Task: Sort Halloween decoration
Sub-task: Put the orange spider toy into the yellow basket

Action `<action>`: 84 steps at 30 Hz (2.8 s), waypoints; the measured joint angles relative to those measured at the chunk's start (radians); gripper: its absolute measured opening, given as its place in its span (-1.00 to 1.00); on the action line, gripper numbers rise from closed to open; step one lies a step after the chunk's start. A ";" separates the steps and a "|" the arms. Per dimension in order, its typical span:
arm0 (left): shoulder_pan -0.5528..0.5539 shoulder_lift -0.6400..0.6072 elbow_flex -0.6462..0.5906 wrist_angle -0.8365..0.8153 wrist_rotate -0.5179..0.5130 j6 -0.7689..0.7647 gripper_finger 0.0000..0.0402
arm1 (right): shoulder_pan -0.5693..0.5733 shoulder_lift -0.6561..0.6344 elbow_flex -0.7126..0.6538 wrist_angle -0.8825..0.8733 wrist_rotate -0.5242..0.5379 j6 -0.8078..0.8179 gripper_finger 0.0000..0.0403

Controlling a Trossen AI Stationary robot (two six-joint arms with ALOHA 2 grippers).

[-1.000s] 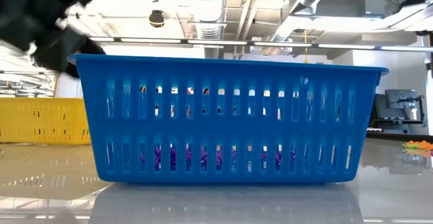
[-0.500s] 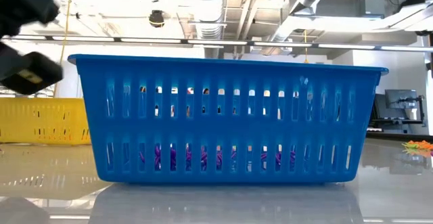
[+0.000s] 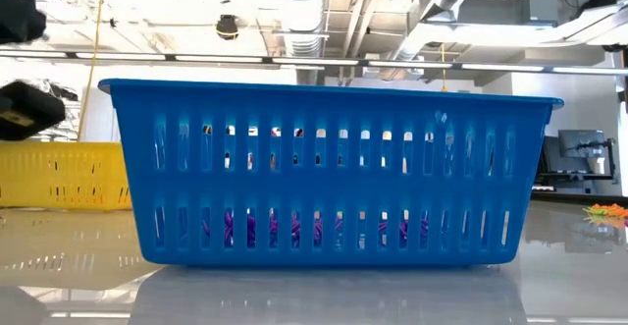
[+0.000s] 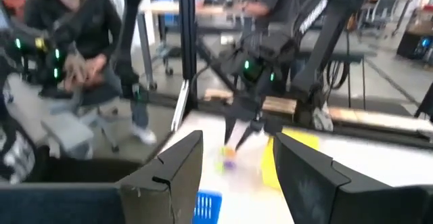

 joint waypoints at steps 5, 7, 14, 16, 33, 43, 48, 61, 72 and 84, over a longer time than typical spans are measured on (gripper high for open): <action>-0.004 0.074 -0.002 0.016 0.017 0.006 -0.39 | -0.032 0.011 0.000 -0.125 0.075 -0.046 0.05; -0.004 0.095 -0.002 0.035 0.023 0.022 -0.39 | -0.059 0.030 0.000 -0.147 0.168 -0.032 0.05; -0.004 0.110 0.000 0.045 0.023 0.042 -0.39 | -0.209 0.154 0.000 -0.178 0.311 0.037 0.05; -0.004 0.105 -0.001 0.045 0.023 0.042 -0.39 | -0.250 0.190 0.000 -0.204 0.311 0.039 0.05; -0.003 0.099 -0.001 0.051 0.049 -0.008 -0.98 | -0.382 0.253 0.000 -0.231 0.281 0.041 0.05; 0.000 0.065 0.124 -0.032 -0.004 0.067 -1.00 | -0.382 0.247 0.000 -0.186 0.280 0.038 0.05; 0.017 0.041 0.194 -0.136 -0.055 0.103 -1.00 | -0.382 0.237 0.000 -0.186 0.279 0.035 0.05; 0.155 0.017 0.320 -0.402 -0.336 0.324 -1.00 | -0.381 0.227 0.000 -0.166 0.278 0.033 0.05; 0.338 -0.040 0.327 -0.591 -0.274 0.325 -1.00 | -0.381 0.227 0.000 -0.164 0.278 0.028 0.05; 0.358 -0.040 0.327 -0.584 -0.290 0.288 -0.91 | -0.379 0.227 0.000 -0.168 0.277 0.031 0.05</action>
